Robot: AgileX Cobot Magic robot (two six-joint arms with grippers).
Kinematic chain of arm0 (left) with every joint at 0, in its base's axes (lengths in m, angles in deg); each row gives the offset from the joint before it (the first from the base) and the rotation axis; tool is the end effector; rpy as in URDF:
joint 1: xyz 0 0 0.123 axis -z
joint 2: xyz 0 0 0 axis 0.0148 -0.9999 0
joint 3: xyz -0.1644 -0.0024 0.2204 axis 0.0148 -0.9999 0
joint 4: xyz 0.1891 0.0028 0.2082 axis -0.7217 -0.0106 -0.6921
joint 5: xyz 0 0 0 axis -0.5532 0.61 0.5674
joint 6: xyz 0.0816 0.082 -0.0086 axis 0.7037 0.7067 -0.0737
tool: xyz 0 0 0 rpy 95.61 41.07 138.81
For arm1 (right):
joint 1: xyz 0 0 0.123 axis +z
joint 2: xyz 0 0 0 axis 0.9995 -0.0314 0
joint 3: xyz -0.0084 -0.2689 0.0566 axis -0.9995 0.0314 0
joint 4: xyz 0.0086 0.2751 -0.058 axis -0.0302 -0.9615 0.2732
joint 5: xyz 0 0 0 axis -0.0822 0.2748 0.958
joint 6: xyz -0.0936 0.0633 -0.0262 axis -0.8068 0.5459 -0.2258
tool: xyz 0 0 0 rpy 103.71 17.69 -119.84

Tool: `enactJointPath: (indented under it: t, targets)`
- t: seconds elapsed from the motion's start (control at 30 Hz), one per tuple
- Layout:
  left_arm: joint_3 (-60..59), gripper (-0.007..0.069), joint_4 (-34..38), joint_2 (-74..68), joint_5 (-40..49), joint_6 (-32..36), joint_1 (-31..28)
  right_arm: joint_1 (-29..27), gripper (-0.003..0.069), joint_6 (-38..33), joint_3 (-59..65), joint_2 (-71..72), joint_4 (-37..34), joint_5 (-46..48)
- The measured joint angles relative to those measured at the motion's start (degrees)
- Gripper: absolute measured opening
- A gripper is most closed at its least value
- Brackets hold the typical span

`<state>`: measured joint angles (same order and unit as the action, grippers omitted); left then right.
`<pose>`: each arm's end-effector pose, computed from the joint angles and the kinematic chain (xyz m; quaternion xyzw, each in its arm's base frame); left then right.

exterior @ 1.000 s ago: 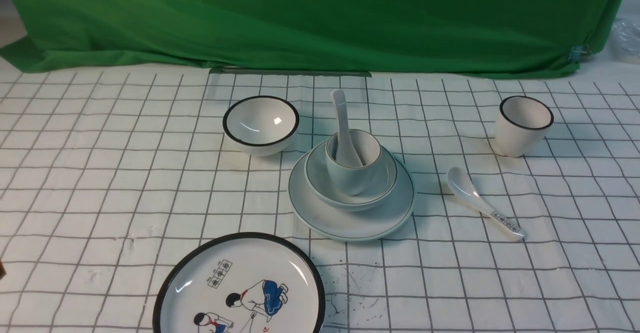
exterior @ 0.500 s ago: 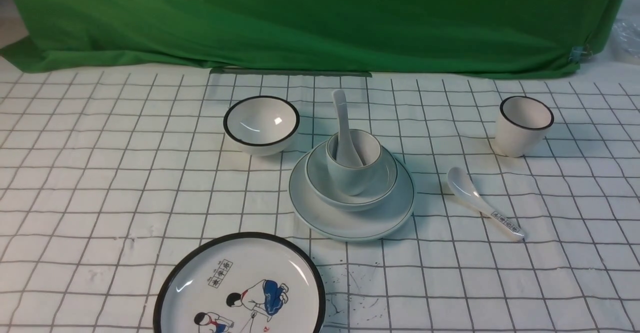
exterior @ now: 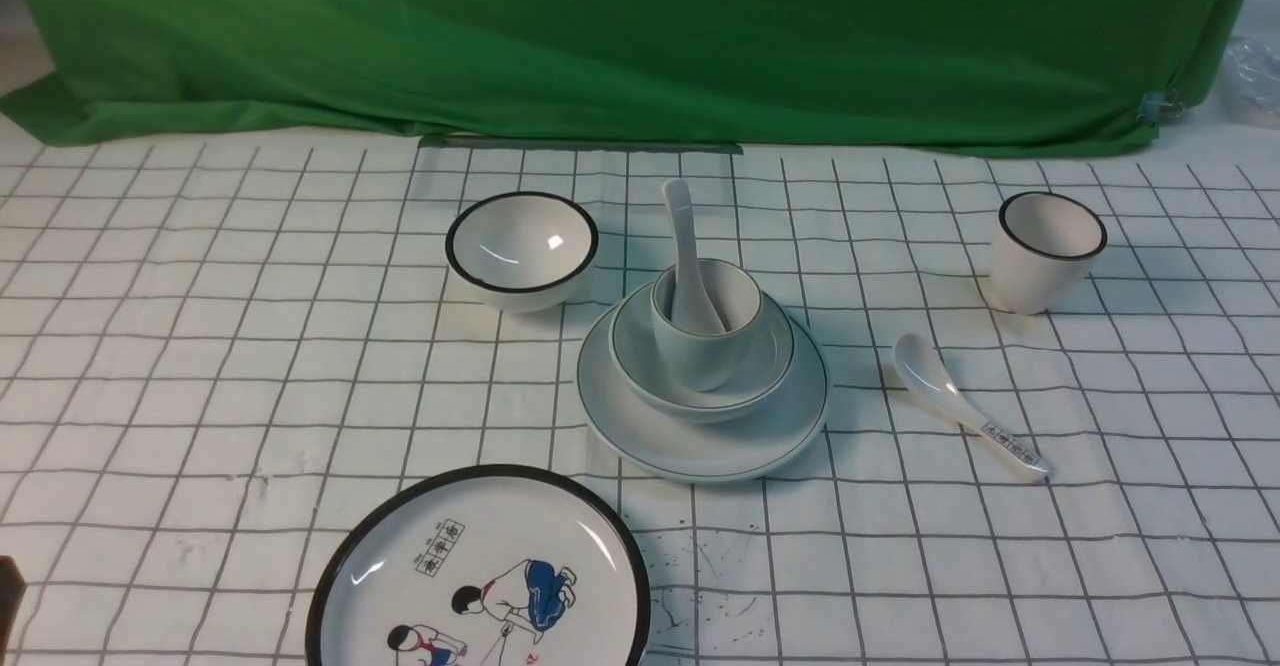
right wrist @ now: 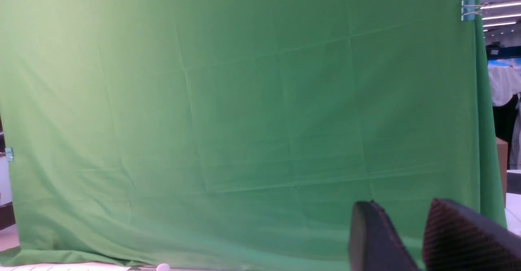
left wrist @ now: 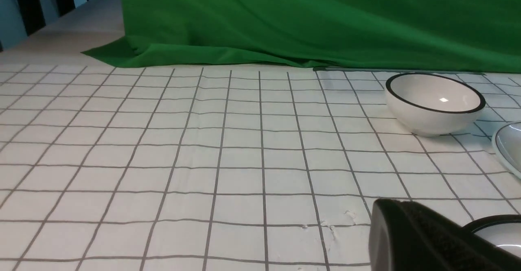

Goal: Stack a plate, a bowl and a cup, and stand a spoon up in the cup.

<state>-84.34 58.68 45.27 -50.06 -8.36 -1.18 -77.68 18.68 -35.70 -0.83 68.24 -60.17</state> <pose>0.1208 0.0014 0.1886 -0.0111 0.7515 -0.0033 0.6596 0.0962 0.0153 0.3389 -0.0100 0.5504 0.1180 0.8265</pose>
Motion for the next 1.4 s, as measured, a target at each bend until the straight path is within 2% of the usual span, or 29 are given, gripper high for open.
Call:
enactJointPath:
  t: [0.93, 1.17, 1.27, 1.33, 1.4]
  targets:
    - [0.00, 0.0001, -1.01, 0.00, 0.04, -0.05, 0.01, 0.00, 0.0237, -0.45, 0.00, 0.00, 0.00, 0.00]
    - [0.00, 0.0001, -1.12, 0.00, 0.04, -0.05, 0.01, 0.00, 0.0237, -13.93, 0.07, 0.00, 0.11, 5.04]
    - [0.00, 0.0001, -1.12, 0.00, 0.04, -0.05, 0.01, 0.00, 0.0237, -16.41, 0.94, 0.00, 1.35, 6.23]
    - [0.00, 0.0001, -1.12, 0.00, 0.04, -0.05, 0.01, 0.00, 0.0237, -15.17, 1.53, -0.05, 4.32, 7.02]
    - [0.00, 0.0001, -1.12, 0.00, 0.04, -0.05, 0.01, 0.00, 0.0237, -9.87, 1.87, -0.11, 8.76, 8.28]
